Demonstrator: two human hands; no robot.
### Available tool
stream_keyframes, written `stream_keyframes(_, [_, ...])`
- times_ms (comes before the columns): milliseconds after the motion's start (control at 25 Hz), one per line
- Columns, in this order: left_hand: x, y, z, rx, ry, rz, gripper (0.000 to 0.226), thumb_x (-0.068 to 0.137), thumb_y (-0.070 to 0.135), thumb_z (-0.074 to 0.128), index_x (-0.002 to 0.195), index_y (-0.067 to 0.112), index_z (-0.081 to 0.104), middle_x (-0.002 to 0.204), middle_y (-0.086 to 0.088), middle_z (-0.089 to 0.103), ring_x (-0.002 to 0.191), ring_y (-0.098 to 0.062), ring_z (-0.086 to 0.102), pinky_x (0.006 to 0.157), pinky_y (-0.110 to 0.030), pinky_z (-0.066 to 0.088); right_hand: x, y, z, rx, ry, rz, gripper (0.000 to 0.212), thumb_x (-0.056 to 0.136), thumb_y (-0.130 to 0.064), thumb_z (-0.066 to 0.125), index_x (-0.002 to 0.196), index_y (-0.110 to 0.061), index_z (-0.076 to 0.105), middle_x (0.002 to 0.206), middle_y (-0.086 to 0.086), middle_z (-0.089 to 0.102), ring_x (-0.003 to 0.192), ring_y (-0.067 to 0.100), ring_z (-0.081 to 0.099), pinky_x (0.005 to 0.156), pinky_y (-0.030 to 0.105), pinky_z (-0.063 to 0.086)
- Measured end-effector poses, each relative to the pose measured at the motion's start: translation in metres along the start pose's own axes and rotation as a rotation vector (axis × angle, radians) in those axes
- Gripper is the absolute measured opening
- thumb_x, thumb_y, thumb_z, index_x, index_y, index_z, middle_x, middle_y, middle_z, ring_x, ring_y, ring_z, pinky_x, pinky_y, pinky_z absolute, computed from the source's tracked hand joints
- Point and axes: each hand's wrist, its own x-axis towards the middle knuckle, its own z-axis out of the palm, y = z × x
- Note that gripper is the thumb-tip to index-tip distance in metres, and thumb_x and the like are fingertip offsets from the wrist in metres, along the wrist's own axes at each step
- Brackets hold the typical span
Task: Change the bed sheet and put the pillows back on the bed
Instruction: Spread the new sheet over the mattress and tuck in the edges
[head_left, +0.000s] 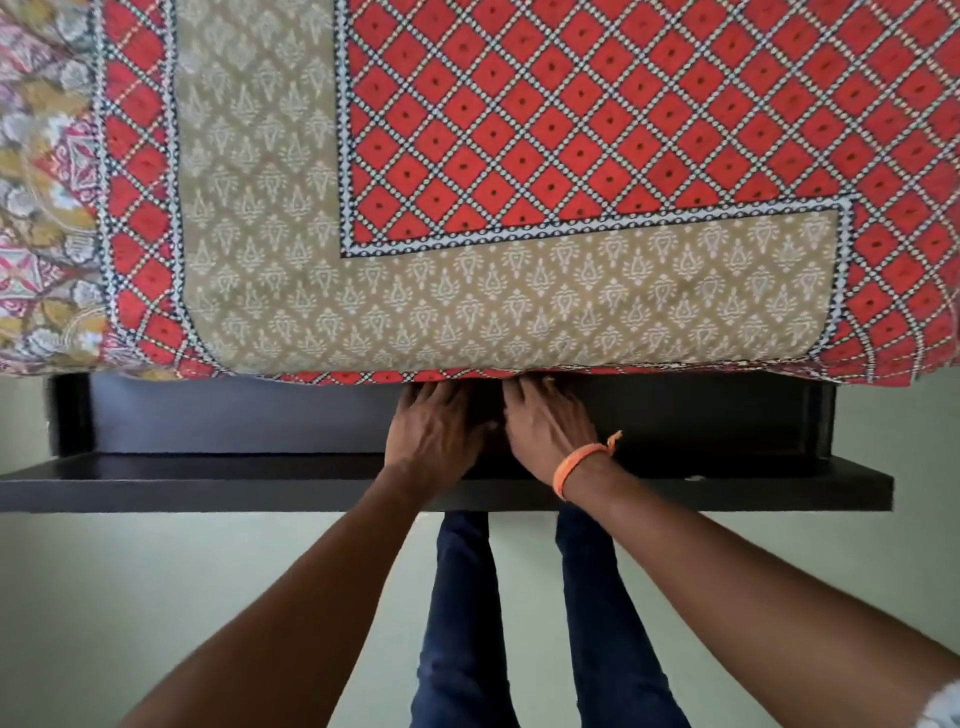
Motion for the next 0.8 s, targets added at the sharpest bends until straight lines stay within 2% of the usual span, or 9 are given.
stream_keyframes(40, [0.0, -0.002, 0.003, -0.03, 0.002, 0.007, 0.054, 0.092, 0.054, 0.04, 0.134, 0.022, 0.055, 0.135, -0.006, 0.058, 0.125, -0.029, 0.052, 0.107, -0.042, 0.036, 0.002, -0.004, 0.005, -0.011, -0.02, 0.021, 0.055, 0.091, -0.021, 0.05, 0.142, -0.005, 0.04, 0.134, 0.017, 0.052, 0.124, 0.037, 0.049, 0.104, 0.048, 0.041])
stream_keyframes(120, [0.002, -0.007, 0.005, -0.05, -0.026, 0.049, 0.061, 0.091, 0.053, 0.044, 0.142, 0.019, 0.047, 0.143, -0.007, 0.051, 0.133, -0.03, 0.045, 0.111, -0.045, 0.029, 0.004, -0.012, 0.013, -0.017, -0.03, 0.089, 0.069, 0.089, -0.03, 0.051, 0.15, -0.005, 0.027, 0.15, 0.016, 0.039, 0.142, 0.033, 0.029, 0.12, 0.049, 0.014])
stream_keyframes(200, [0.013, -0.015, 0.007, -0.038, -0.103, 0.095, 0.071, 0.093, 0.053, 0.044, 0.152, 0.018, 0.029, 0.155, -0.005, 0.038, 0.142, -0.027, 0.032, 0.115, -0.045, 0.018, 0.007, -0.021, 0.018, 0.002, -0.002, 0.179, 0.076, 0.087, -0.032, 0.053, 0.152, -0.007, 0.021, 0.156, 0.015, 0.03, 0.147, 0.032, 0.016, 0.121, 0.05, -0.001])
stream_keyframes(280, [0.018, -0.021, 0.01, -0.026, -0.142, 0.08, 0.071, 0.095, 0.051, 0.042, 0.155, 0.02, 0.021, 0.158, -0.002, 0.032, 0.145, -0.024, 0.026, 0.118, -0.045, 0.014, 0.014, -0.036, 0.022, 0.016, 0.016, 0.275, 0.073, 0.089, -0.03, 0.05, 0.152, -0.009, 0.021, 0.157, 0.017, 0.025, 0.148, 0.035, 0.012, 0.12, 0.052, -0.007])
stream_keyframes(440, [0.011, -0.016, -0.005, -0.098, -0.231, 0.145, 0.068, 0.097, 0.036, 0.046, 0.156, 0.018, 0.017, 0.16, -0.006, 0.027, 0.147, -0.027, 0.023, 0.121, -0.044, 0.015, 0.032, -0.068, 0.012, 0.043, -0.097, 0.485, 0.052, 0.1, -0.019, 0.028, 0.151, -0.011, 0.023, 0.157, 0.02, 0.021, 0.145, 0.043, 0.011, 0.119, 0.056, 0.001])
stream_keyframes(520, [0.002, -0.032, -0.021, -0.182, -0.206, 0.179, 0.054, 0.097, 0.026, 0.049, 0.149, 0.019, 0.037, 0.149, -0.008, 0.046, 0.137, -0.029, 0.041, 0.11, -0.04, 0.034, 0.036, -0.081, 0.002, 0.049, -0.192, 0.543, 0.053, 0.101, -0.021, 0.031, 0.151, -0.008, 0.023, 0.157, 0.026, 0.018, 0.144, 0.047, 0.011, 0.119, 0.058, 0.004])
stream_keyframes(600, [-0.017, -0.062, -0.032, -0.149, -0.102, 0.081, 0.039, 0.094, 0.024, 0.052, 0.133, 0.02, 0.054, 0.13, -0.007, 0.061, 0.122, -0.028, 0.053, 0.094, -0.037, 0.047, 0.037, -0.103, -0.011, 0.075, -0.293, 0.476, 0.058, 0.098, -0.03, 0.04, 0.15, -0.007, 0.027, 0.154, 0.03, 0.021, 0.142, 0.048, 0.019, 0.118, 0.057, 0.013])
stream_keyframes(680, [-0.035, -0.089, -0.031, -0.119, -0.047, -0.029, 0.046, 0.093, 0.029, 0.052, 0.137, 0.019, 0.05, 0.137, -0.006, 0.055, 0.129, -0.028, 0.045, 0.101, -0.038, 0.044, 0.035, -0.134, -0.015, 0.021, -0.247, 0.26, 0.058, 0.093, -0.035, 0.047, 0.145, -0.011, 0.038, 0.148, 0.024, 0.036, 0.134, 0.042, 0.036, 0.114, 0.052, 0.026])
stream_keyframes(800, [-0.036, -0.111, -0.022, -0.119, -0.126, 0.033, 0.067, 0.096, 0.035, 0.044, 0.155, 0.015, 0.022, 0.16, -0.007, 0.029, 0.147, -0.027, 0.024, 0.121, -0.041, 0.02, 0.038, -0.163, -0.016, 0.001, -0.052, 0.106, 0.056, 0.089, -0.022, 0.053, 0.143, -0.011, 0.039, 0.142, 0.012, 0.045, 0.127, 0.034, 0.047, 0.108, 0.046, 0.036])
